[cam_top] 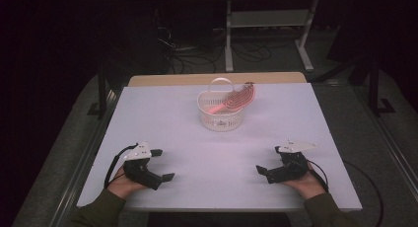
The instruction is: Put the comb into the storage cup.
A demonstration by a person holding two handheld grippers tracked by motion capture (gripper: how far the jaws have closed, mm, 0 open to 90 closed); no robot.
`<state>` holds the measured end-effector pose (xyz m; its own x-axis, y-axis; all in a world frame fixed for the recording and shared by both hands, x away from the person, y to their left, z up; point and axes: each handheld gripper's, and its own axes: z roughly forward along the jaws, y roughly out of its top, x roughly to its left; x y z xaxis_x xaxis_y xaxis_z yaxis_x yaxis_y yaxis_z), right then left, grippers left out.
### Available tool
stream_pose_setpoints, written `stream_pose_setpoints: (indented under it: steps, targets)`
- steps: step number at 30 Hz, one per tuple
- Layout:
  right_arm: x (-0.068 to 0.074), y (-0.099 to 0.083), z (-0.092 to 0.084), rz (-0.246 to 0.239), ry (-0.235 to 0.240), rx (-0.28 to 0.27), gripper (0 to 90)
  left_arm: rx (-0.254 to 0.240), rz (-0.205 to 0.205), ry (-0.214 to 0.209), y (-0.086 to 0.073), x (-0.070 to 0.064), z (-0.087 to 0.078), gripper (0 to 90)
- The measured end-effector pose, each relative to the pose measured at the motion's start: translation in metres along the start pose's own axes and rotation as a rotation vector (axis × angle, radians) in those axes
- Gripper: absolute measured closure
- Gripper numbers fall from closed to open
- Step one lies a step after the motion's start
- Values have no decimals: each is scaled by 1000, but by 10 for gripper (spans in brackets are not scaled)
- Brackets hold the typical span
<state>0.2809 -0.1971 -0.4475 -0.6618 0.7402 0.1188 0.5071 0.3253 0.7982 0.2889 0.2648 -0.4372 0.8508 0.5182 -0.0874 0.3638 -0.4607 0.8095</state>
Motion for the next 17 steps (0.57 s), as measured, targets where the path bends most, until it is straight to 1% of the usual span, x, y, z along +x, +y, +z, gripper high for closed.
stream_pose_setpoints:
  steps: [2,8,17]
  targets:
    - [-1,-1,0,-3,-6,9,0,1,1,1,0,0,0,5]
    - [0,-1,1,-9,3,12,0,5,1,0,0,0,0,5]
    - [1,-1,2,-20,5,18,0,7,-3,0,-1,1,1,5]
